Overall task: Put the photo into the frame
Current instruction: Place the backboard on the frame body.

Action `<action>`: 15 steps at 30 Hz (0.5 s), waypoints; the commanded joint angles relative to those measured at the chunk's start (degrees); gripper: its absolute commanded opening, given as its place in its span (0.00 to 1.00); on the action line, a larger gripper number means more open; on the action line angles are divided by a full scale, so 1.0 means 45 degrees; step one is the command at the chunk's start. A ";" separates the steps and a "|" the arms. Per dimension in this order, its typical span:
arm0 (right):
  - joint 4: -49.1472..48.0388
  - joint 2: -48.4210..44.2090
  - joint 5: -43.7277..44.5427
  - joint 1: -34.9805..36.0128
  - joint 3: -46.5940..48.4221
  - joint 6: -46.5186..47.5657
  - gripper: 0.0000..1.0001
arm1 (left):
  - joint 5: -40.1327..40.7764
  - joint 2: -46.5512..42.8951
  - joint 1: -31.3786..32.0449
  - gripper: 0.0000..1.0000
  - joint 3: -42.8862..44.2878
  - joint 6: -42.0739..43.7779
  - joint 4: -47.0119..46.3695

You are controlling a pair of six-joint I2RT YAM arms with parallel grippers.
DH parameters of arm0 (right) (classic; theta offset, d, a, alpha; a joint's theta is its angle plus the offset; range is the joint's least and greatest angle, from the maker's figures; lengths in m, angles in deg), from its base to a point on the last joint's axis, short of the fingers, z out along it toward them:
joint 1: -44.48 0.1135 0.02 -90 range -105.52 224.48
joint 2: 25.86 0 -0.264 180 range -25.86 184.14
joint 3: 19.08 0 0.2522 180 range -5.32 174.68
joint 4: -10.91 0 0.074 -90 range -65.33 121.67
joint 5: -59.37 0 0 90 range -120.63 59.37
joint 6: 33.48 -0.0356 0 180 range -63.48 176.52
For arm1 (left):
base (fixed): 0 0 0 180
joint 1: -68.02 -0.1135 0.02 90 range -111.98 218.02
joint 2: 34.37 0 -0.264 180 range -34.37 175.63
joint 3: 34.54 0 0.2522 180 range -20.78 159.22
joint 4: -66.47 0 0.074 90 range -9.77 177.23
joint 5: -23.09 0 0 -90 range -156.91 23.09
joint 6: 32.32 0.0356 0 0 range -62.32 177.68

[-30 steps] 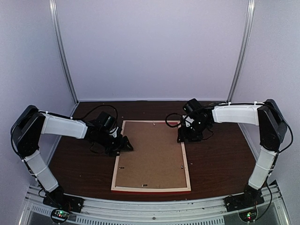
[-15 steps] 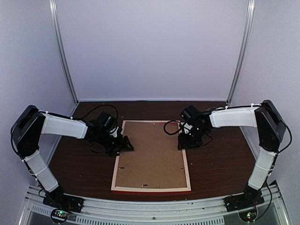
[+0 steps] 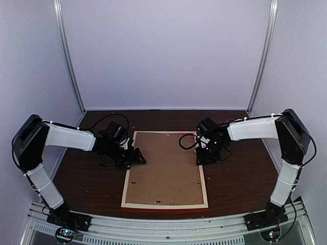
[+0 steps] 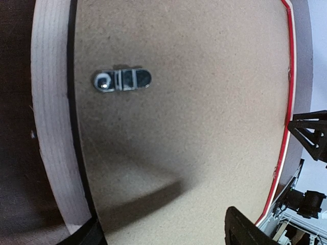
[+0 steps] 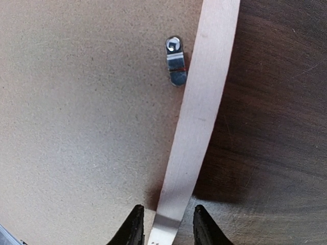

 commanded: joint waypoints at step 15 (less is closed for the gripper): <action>-0.0078 -0.0005 0.0381 0.0072 -0.0379 -0.0193 0.31 | 0.1339 0.0103 0.0513 0.85 0.1399 0.1350 0.2537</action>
